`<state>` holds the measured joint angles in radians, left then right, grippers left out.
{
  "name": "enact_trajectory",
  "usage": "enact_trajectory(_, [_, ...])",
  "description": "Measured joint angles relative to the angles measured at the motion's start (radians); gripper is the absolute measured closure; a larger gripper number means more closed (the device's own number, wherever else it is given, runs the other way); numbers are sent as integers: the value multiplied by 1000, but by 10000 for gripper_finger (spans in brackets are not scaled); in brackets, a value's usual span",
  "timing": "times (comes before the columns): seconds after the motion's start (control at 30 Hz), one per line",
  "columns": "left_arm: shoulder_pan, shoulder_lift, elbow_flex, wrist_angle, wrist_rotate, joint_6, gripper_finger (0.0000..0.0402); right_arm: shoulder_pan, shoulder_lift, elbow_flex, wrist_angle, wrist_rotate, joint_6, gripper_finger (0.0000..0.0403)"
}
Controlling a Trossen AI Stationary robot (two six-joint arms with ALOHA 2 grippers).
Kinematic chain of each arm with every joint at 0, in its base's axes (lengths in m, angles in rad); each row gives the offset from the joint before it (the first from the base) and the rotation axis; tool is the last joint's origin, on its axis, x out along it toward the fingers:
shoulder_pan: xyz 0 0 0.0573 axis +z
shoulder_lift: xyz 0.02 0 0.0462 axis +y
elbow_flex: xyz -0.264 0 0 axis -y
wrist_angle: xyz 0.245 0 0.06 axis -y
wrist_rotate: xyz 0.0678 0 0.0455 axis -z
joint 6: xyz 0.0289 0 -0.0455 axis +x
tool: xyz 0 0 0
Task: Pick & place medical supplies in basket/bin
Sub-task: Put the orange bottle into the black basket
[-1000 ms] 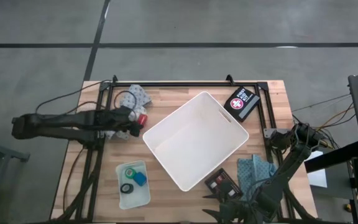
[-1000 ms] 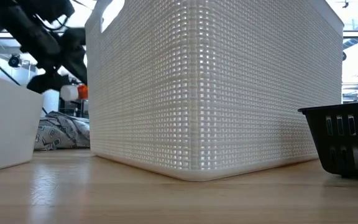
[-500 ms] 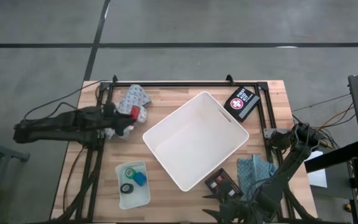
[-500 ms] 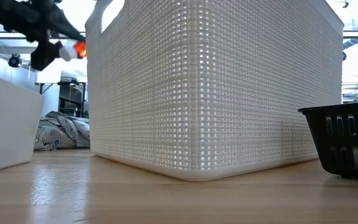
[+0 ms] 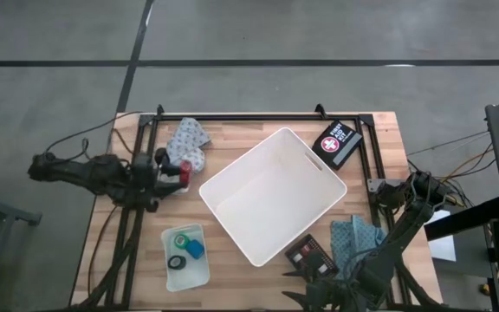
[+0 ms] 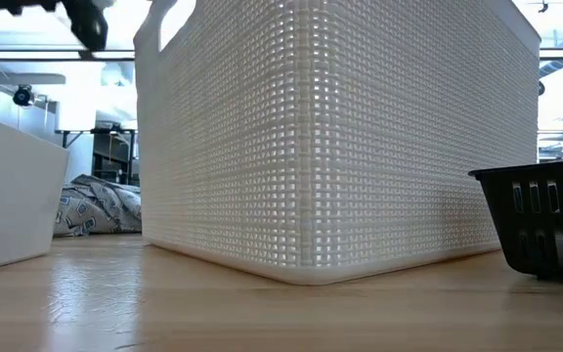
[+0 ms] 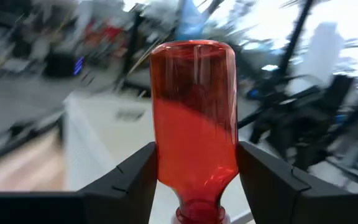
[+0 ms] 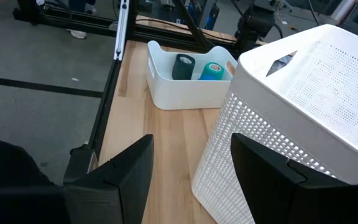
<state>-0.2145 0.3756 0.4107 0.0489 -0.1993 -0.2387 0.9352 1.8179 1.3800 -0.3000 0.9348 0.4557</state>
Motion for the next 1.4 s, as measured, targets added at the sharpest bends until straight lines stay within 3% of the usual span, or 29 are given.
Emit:
enact_trajectory(0.33, [-212,84,-12,176,1,118,197,0,0,0,0,0,0,193])
enact_trajectory(0.73, [-372,419,-8,504,11,266,197,0,0,0,0,0,0,193])
enact_trajectory(1.07, [-528,717,116,609,8,342,197,0,0,0,0,0,0,193])
enact_trajectory(1.4, [-621,1041,321,613,-123,321,197,0,0,0,0,0,0,193])
